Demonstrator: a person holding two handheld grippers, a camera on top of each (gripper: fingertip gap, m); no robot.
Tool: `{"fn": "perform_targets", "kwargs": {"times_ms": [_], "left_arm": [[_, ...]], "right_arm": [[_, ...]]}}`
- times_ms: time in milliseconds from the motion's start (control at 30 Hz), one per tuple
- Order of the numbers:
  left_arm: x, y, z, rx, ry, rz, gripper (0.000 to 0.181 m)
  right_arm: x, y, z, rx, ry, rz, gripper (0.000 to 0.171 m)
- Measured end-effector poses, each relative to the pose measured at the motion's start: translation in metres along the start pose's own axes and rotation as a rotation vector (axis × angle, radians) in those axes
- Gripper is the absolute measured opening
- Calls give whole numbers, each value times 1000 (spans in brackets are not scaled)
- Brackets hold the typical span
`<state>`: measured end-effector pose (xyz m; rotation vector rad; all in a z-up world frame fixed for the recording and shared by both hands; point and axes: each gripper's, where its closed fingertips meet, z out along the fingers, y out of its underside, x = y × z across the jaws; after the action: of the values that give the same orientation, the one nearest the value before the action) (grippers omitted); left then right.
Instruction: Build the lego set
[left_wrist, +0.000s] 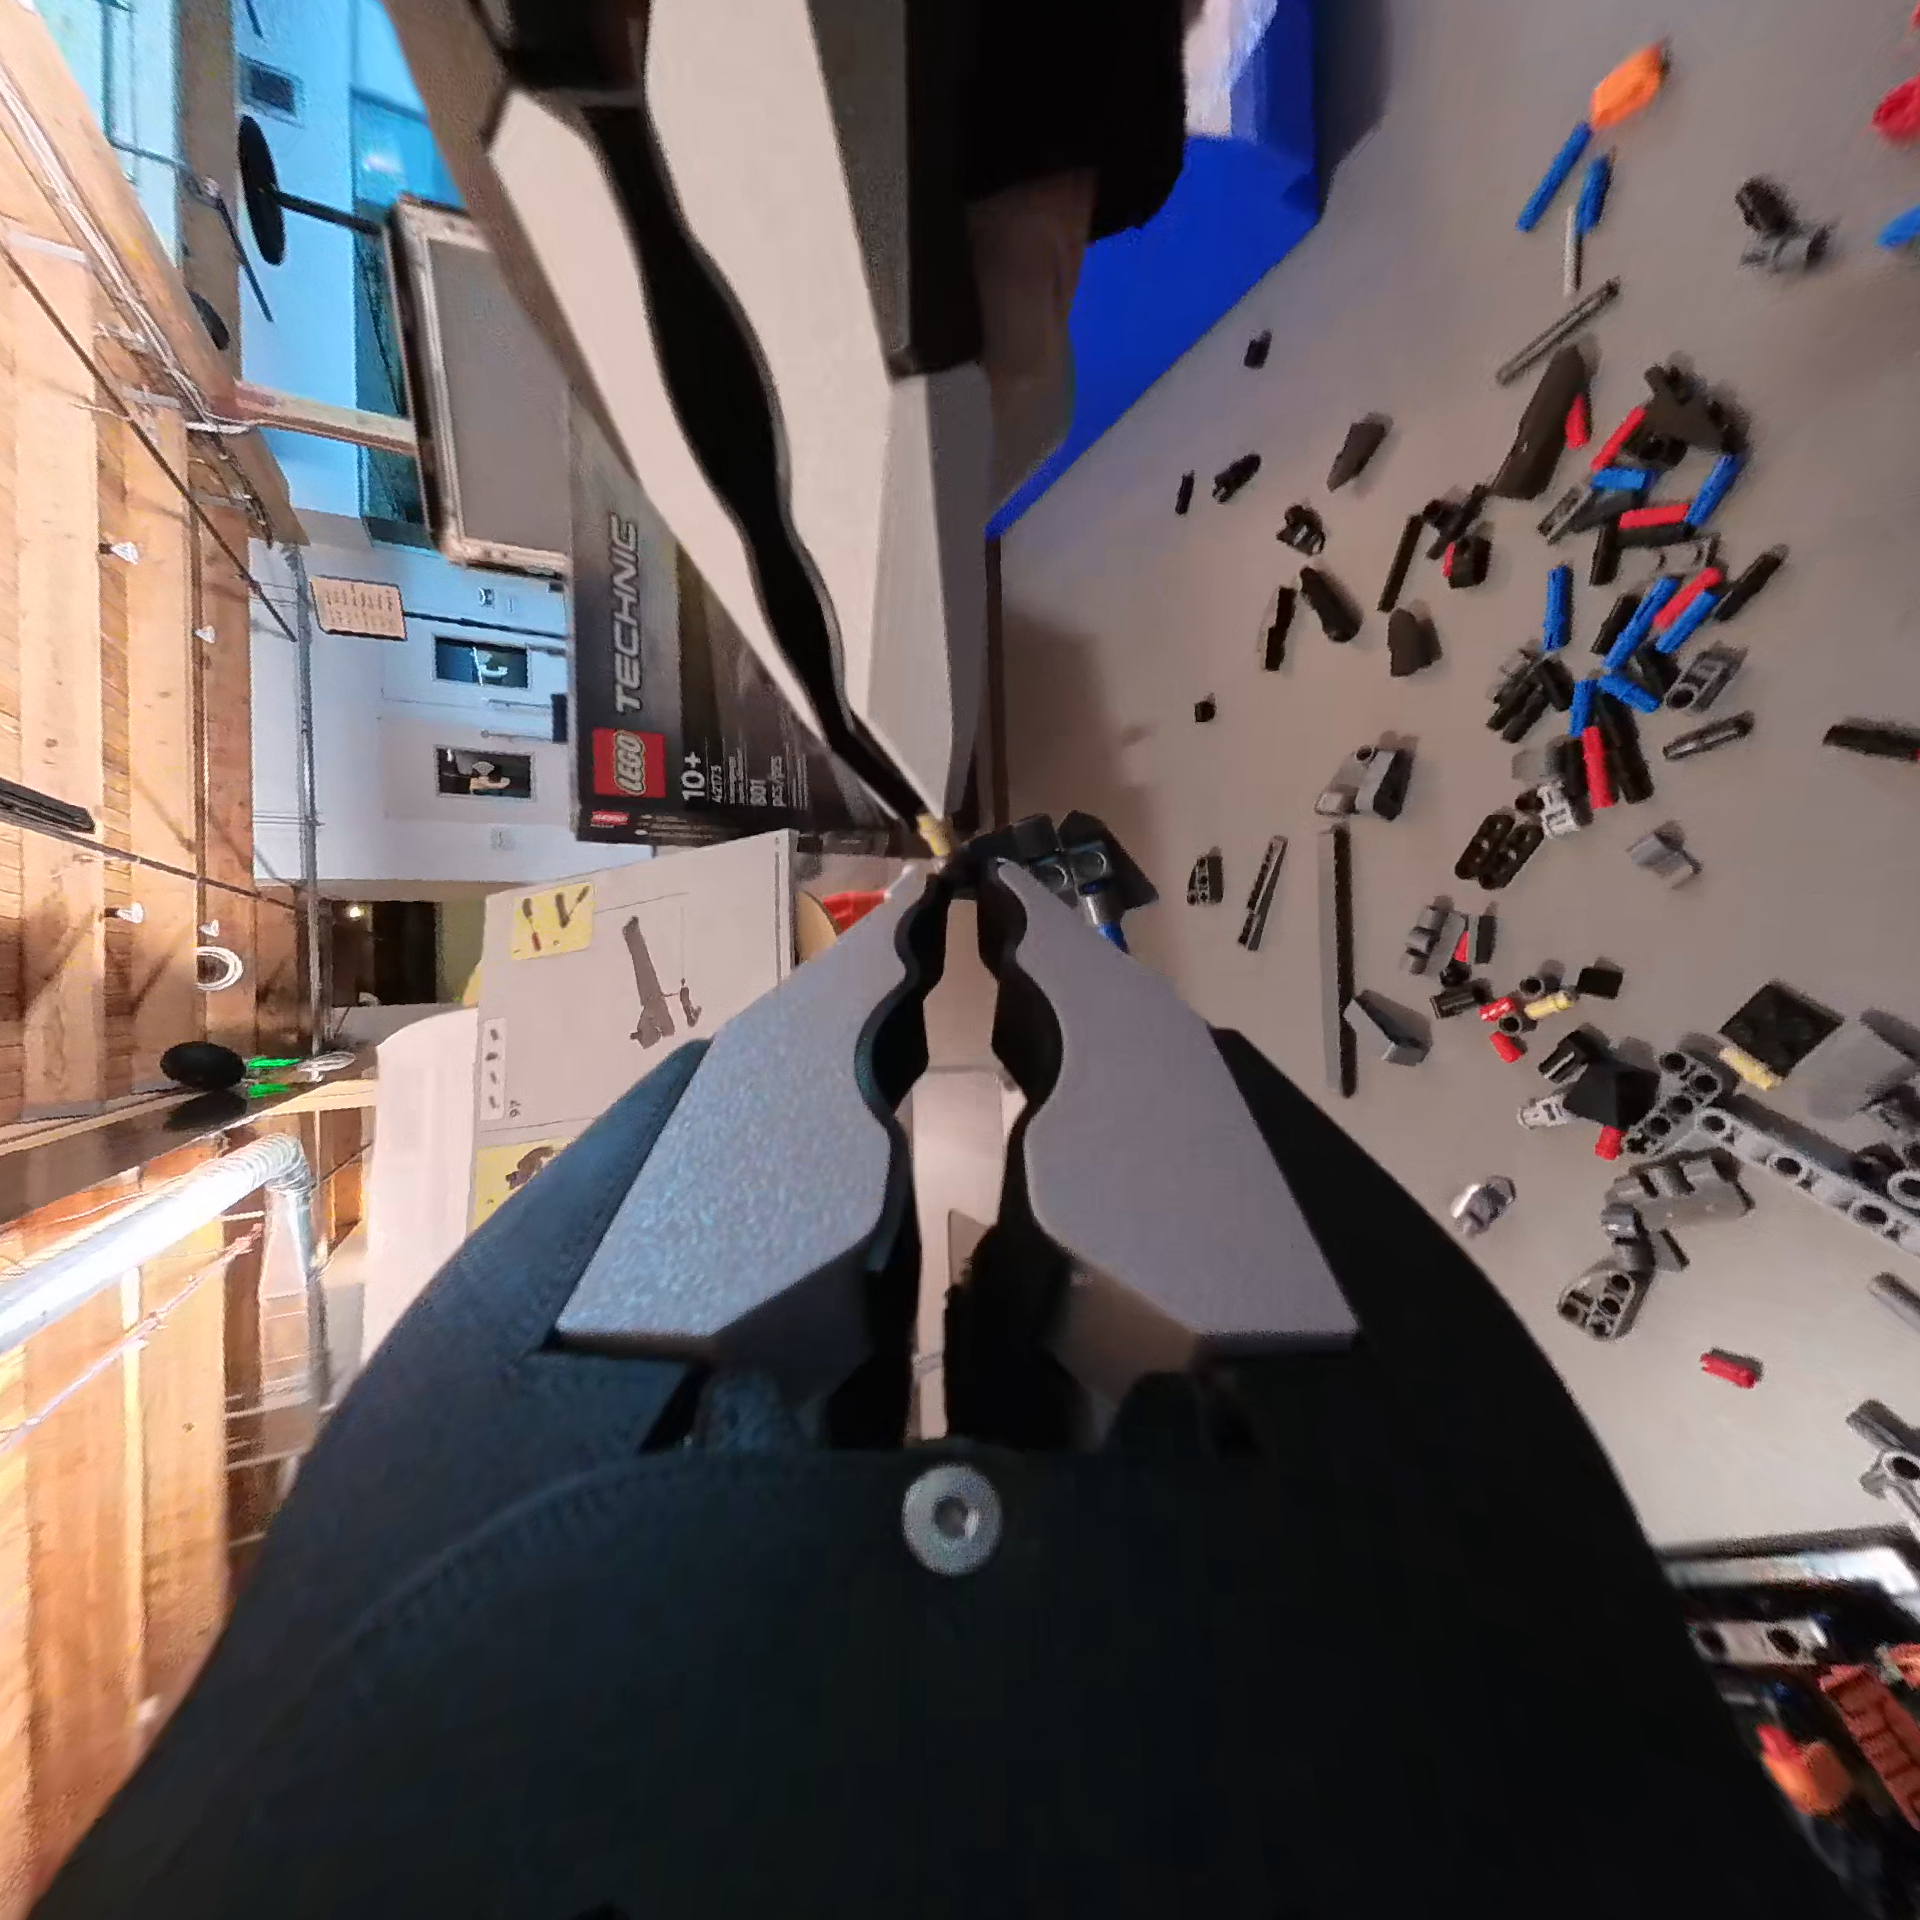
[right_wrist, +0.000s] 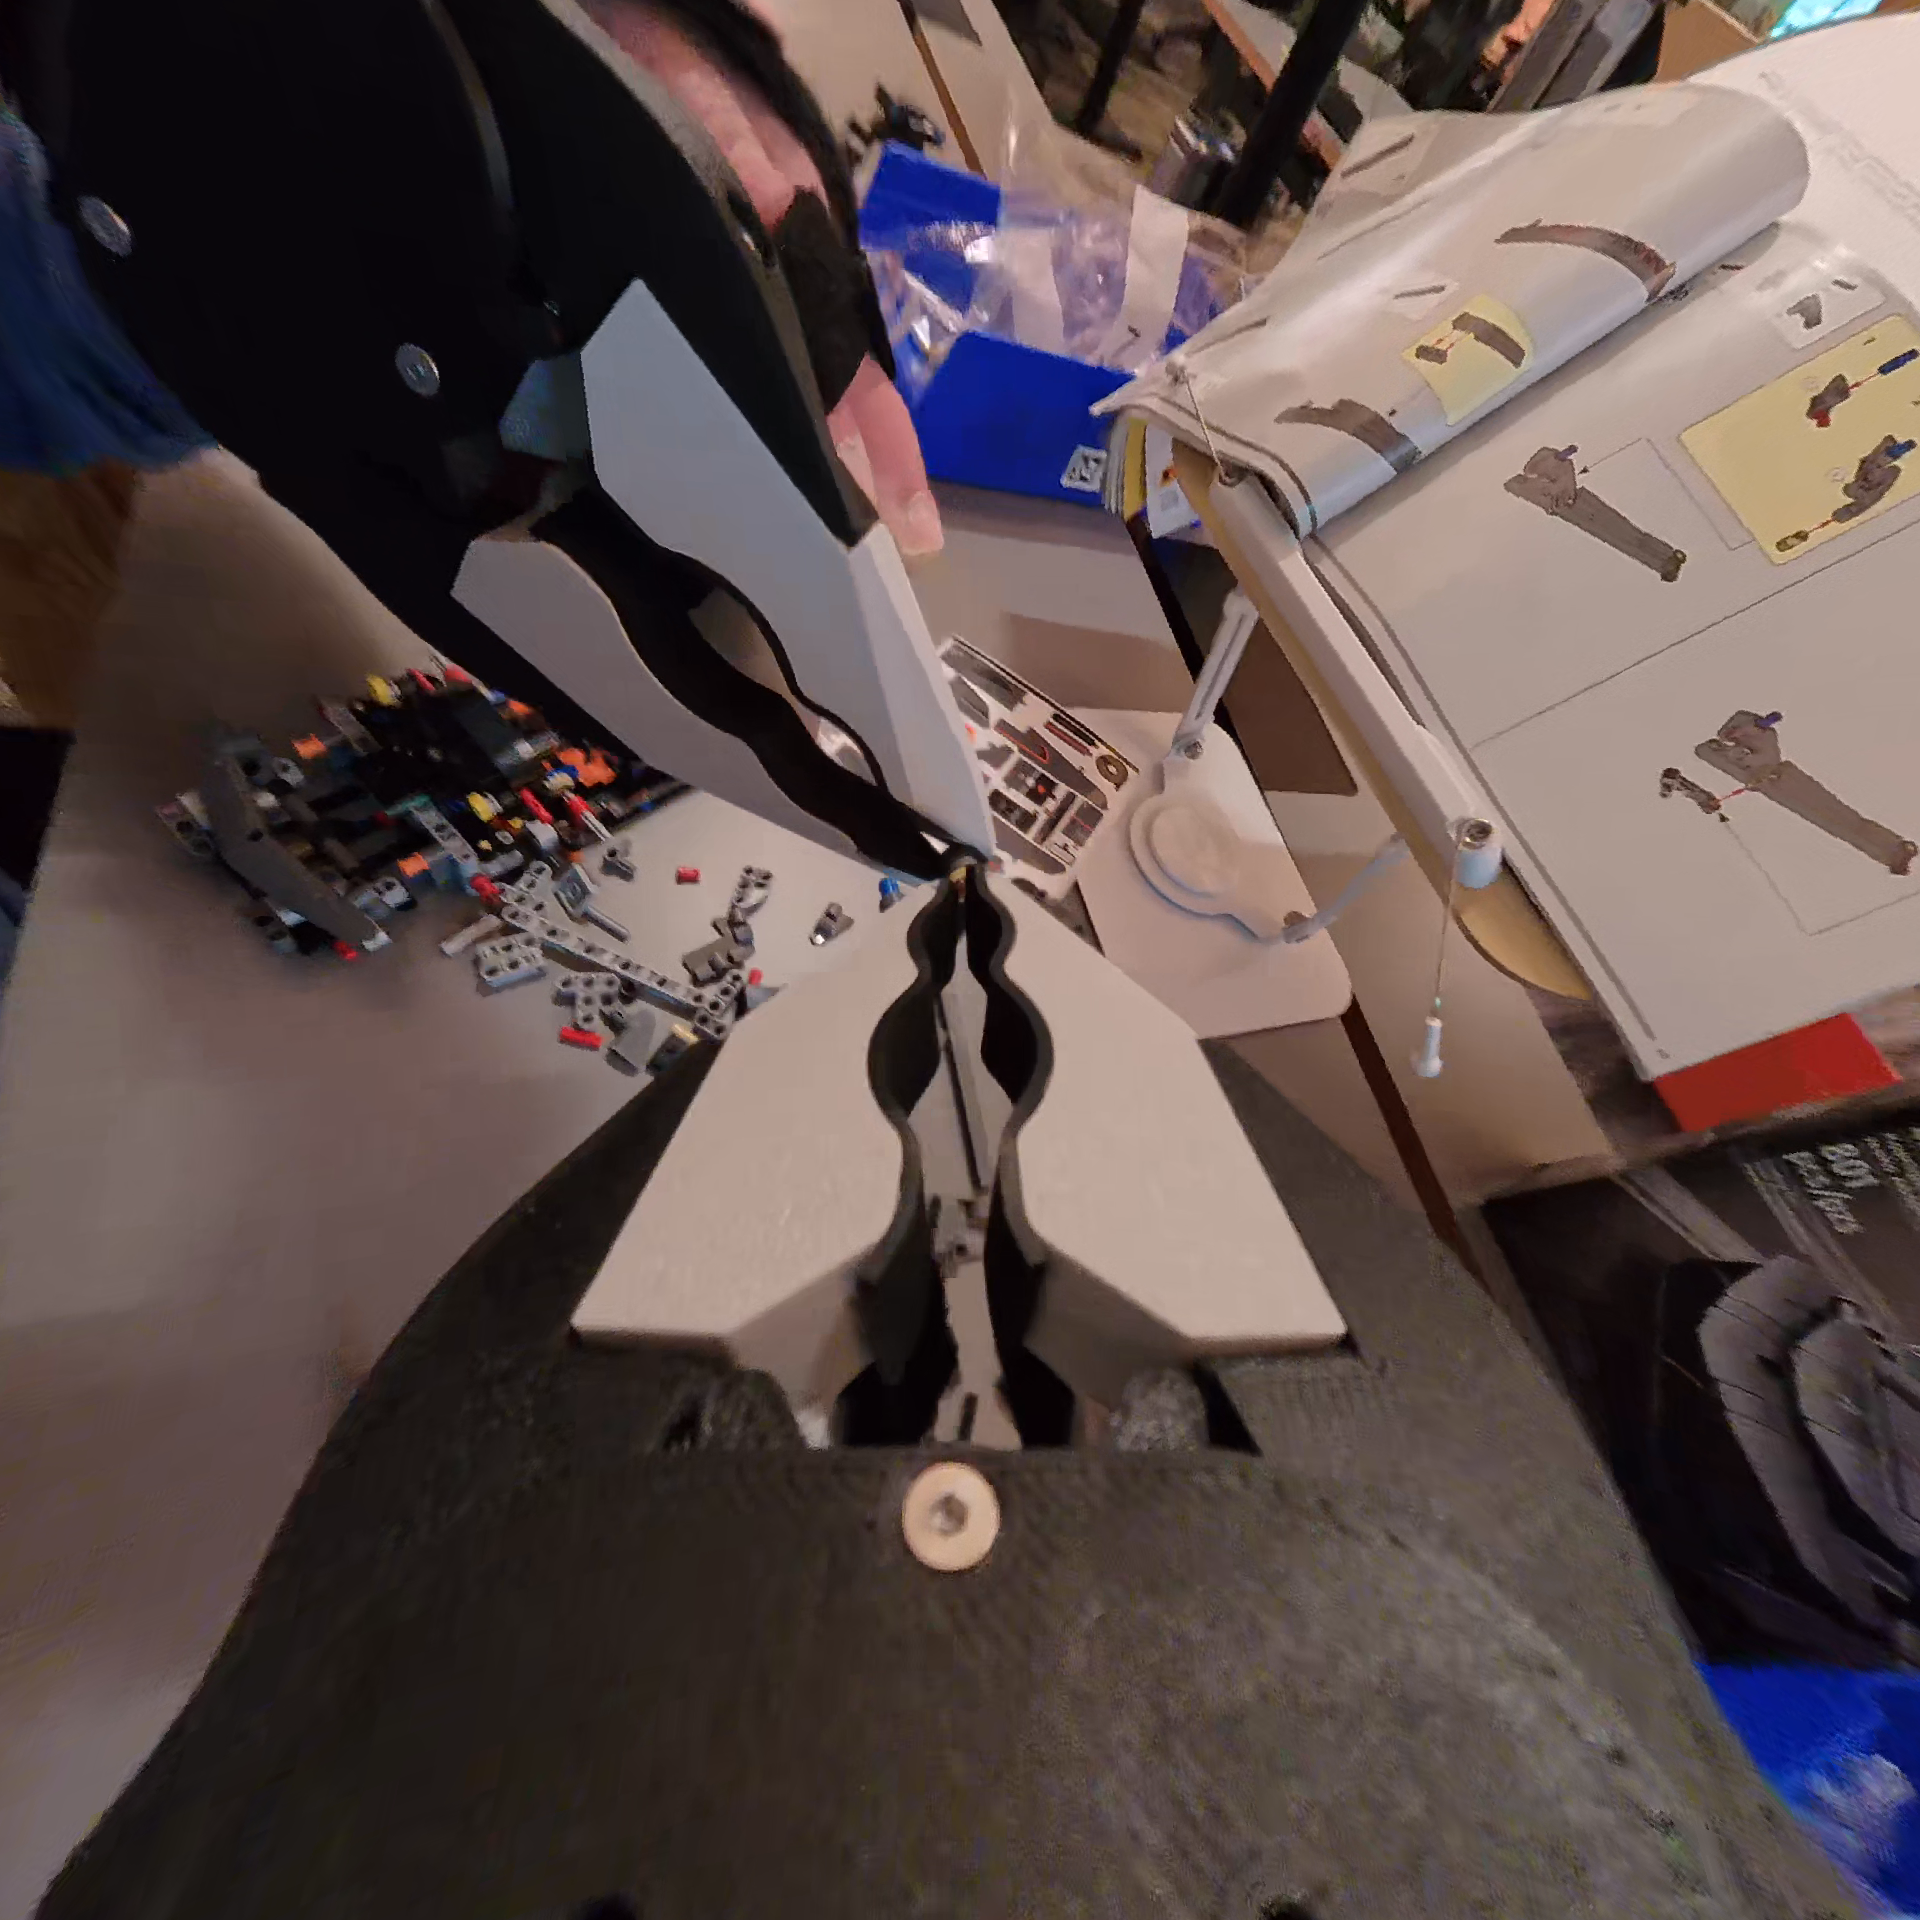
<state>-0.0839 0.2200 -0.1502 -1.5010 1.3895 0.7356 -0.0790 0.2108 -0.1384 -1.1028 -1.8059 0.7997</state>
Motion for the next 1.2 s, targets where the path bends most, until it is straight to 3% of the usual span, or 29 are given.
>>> {"fn": "perform_targets", "kwargs": {"times_ms": [33, 233, 933, 1067, 1200], "left_arm": [[-2, -2, -2, 23, -2, -22, 3], [-6, -9, -7, 85, -21, -46, 3], [-11, -20, -12, 111, -70, 8, 2], [-27, -34, -18, 138, -136, 34, 3], [-15, -22, -10, 116, -58, -8, 3]], "right_arm": [[0, -2, -3, 30, -21, 21, 0], [-2, -7, -10, 133, -105, 87, 0], [-7, -12, -21, 179, -170, 109, 0], [-27, -4, -2, 136, -215, 87, 0], [-13, 1, -17, 164, -185, 138, 0]]}}
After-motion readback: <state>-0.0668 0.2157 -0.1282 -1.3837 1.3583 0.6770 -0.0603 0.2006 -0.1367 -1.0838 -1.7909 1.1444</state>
